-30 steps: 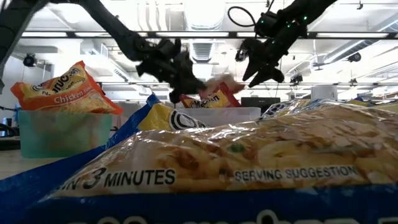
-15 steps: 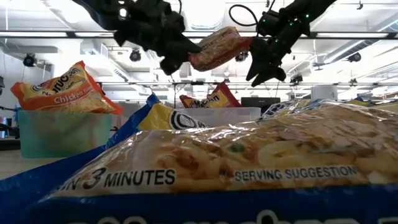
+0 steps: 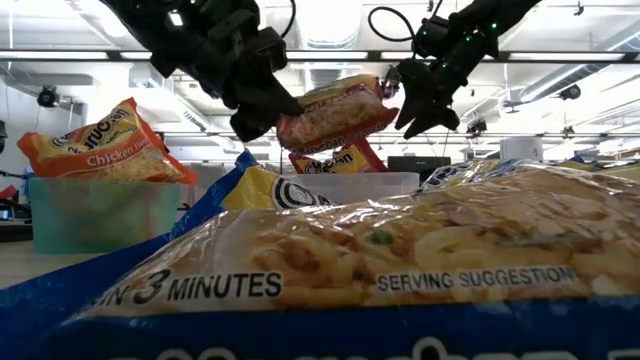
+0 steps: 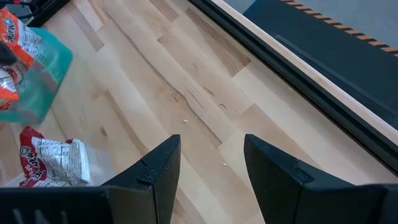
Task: Sort Maruchan noodles
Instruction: Put the red noodle pack into the white bin
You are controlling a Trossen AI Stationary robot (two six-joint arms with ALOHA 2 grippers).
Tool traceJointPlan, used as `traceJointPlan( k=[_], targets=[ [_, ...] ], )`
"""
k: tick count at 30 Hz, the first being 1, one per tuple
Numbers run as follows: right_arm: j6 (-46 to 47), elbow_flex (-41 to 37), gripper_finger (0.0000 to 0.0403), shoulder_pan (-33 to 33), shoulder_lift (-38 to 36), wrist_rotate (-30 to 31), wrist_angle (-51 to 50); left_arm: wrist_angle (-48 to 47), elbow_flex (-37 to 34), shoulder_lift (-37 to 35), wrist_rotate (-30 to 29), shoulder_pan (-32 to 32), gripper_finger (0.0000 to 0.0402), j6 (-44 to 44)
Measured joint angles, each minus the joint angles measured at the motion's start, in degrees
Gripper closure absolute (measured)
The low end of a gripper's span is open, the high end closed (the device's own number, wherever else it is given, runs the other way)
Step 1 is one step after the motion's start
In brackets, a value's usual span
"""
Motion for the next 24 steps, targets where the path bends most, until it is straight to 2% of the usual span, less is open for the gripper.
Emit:
traceJointPlan(
  k=[6,14,24],
  targets=[
    [0.0,0.0,0.0236,0.0,0.0,0.0,0.2,1.5,-0.8,1.4,-4.5,-2.0,0.0313,2.3],
    [0.0,0.0,0.0236,0.0,0.0,0.0,0.4,6.6,-0.9,6.0,-6.6,-3.2,0.0313,4.8],
    [0.0,0.0,0.0236,0.0,0.0,0.0,0.4,9.8,-0.9,11.5,-16.5,-3.7,0.0313,11.9]
  ],
)
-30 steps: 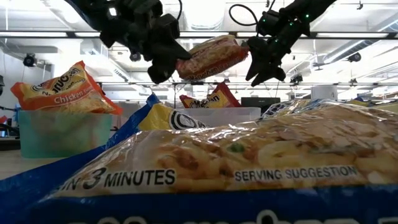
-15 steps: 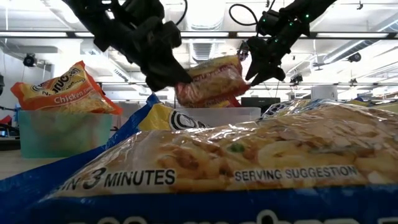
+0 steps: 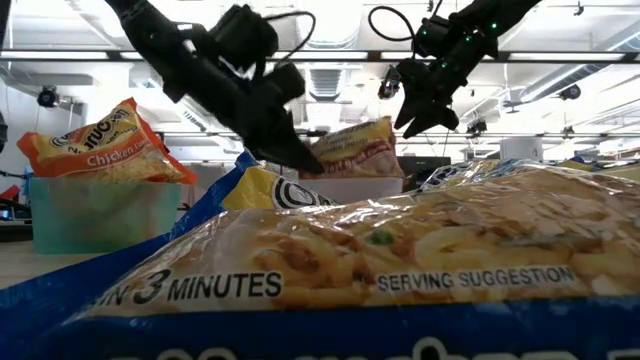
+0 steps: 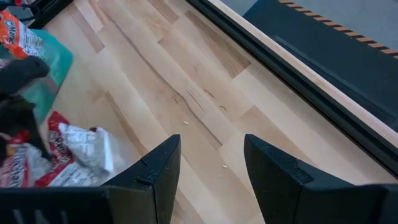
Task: Sort Maruchan noodles
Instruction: Put the red noodle pack into the white bin
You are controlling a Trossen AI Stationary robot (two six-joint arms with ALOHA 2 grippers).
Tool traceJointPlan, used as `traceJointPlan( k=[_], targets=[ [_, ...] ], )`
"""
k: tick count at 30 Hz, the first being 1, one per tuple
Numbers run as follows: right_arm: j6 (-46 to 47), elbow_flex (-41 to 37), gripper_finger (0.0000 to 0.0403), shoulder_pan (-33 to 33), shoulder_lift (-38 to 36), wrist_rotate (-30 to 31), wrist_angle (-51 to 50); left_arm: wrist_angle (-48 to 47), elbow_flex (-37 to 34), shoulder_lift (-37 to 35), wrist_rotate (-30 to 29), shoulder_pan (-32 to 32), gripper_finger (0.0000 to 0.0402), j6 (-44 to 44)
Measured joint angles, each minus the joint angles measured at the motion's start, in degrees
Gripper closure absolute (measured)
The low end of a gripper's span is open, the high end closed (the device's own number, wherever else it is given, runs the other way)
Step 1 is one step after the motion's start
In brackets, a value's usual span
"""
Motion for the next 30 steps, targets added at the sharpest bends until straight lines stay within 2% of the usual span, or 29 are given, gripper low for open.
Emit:
traceJointPlan(
  k=[7,14,21,30],
  targets=[
    [0.0,0.0,0.0236,0.0,0.0,0.0,0.0,2.7,0.0,4.0,-0.3,0.0,0.0313,1.4],
    [0.0,0.0,0.0236,0.0,0.0,0.0,0.0,1.4,0.0,3.3,-0.3,0.0,0.0306,1.8],
    [0.0,0.0,0.0236,0.0,0.0,0.0,0.0,0.7,0.0,2.2,-4.3,0.0,0.0257,3.3],
    [0.0,0.0,0.0236,0.0,0.0,0.0,0.0,2.2,0.3,1.0,-6.5,0.0,0.0189,4.9]
  ],
)
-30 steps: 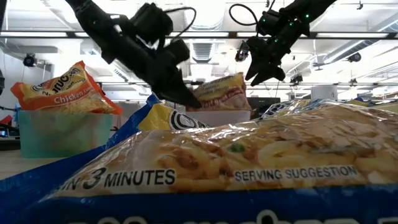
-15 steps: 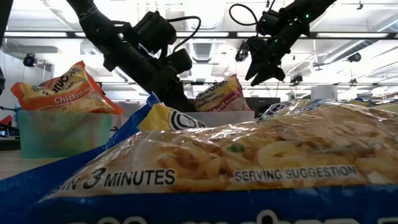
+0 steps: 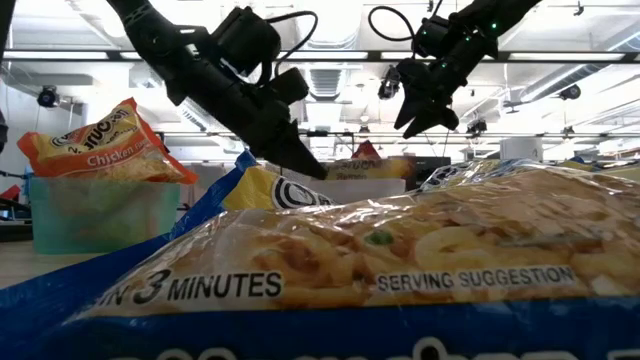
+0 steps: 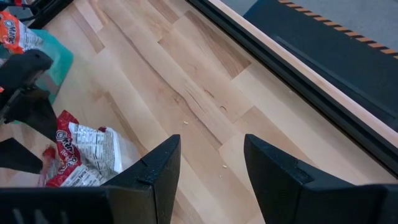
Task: Sort Maruchan noodles
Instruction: Put the red noodle pack into the white bin, then put the blue noodle pack into the yellow bin
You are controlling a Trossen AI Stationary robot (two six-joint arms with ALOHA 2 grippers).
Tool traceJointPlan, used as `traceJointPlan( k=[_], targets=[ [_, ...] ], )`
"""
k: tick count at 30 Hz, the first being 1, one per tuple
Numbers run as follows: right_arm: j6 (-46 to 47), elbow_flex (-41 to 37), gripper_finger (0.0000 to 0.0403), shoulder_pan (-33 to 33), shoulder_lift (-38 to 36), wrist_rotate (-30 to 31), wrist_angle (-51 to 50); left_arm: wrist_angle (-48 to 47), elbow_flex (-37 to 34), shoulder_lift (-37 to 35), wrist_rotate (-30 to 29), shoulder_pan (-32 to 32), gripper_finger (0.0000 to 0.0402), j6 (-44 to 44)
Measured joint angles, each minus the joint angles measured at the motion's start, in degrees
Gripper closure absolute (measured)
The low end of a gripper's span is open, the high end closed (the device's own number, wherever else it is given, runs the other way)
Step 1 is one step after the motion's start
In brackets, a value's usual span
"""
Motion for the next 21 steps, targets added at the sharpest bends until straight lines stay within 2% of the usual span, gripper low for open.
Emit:
traceJointPlan(
  k=[13,21],
  targets=[
    [0.0,0.0,0.0236,0.0,0.0,0.0,0.0,-4.6,0.0,-8.7,-1.2,-0.5,0.0178,-0.1],
    [0.0,0.0,0.0236,0.0,0.0,0.0,0.0,-12.0,0.0,-12.2,-1.1,-6.8,0.0178,-1.7]
  ],
)
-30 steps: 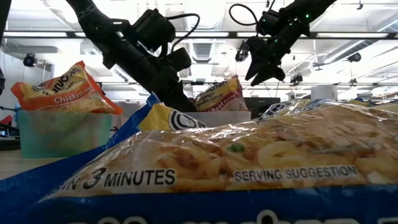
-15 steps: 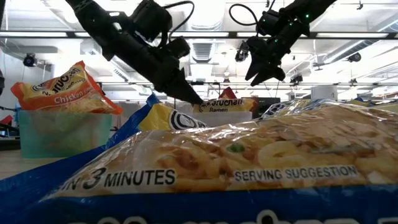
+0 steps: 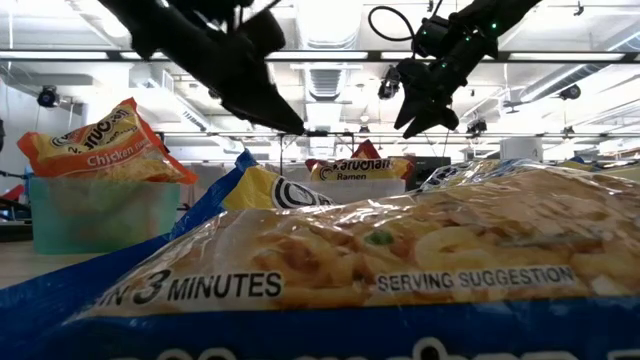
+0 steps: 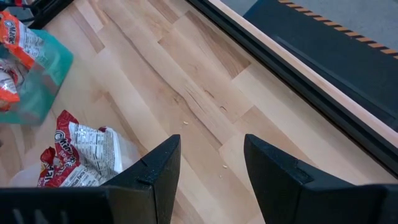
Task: Sort Maruchan noodles
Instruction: Put the blue noodle pack into the yellow bin
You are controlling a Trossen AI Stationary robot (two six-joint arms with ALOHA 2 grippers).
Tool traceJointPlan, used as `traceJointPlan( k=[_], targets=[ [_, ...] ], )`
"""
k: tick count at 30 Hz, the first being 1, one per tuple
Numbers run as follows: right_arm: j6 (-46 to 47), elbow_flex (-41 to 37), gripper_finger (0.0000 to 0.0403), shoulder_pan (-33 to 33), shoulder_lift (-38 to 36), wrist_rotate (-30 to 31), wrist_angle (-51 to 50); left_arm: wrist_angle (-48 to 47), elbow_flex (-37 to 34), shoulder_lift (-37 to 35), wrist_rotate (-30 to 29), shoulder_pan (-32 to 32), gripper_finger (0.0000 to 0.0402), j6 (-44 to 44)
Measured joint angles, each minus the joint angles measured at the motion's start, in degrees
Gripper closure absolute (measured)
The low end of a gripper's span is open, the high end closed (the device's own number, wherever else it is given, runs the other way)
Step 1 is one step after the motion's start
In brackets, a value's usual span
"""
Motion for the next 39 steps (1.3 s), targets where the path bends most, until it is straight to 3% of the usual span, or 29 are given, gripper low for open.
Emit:
traceJointPlan(
  k=[5,15,28,34,39],
  targets=[
    [0.0,0.0,0.0236,0.0,0.0,0.0,0.0,-5.0,0.1,-2.0,0.3,-2.0,0.0178,-2.8],
    [0.0,0.0,0.0236,0.0,0.0,0.0,0.0,-22.3,5.5,-3.3,0.0,1.2,0.0178,-7.3],
    [0.0,0.0,0.0236,0.0,0.0,0.0,0.0,-30.5,13.2,-3.4,2.2,0.4,0.0178,-16.8],
    [0.0,0.0,0.0236,0.0,0.0,0.0,0.0,-32.4,12.7,-3.7,2.7,-4.7,0.0178,-20.8],
    [0.0,0.0,0.0236,0.0,0.0,0.0,0.0,-32.6,10.2,-5.0,-0.4,-14.2,0.0178,-30.4]
  ],
)
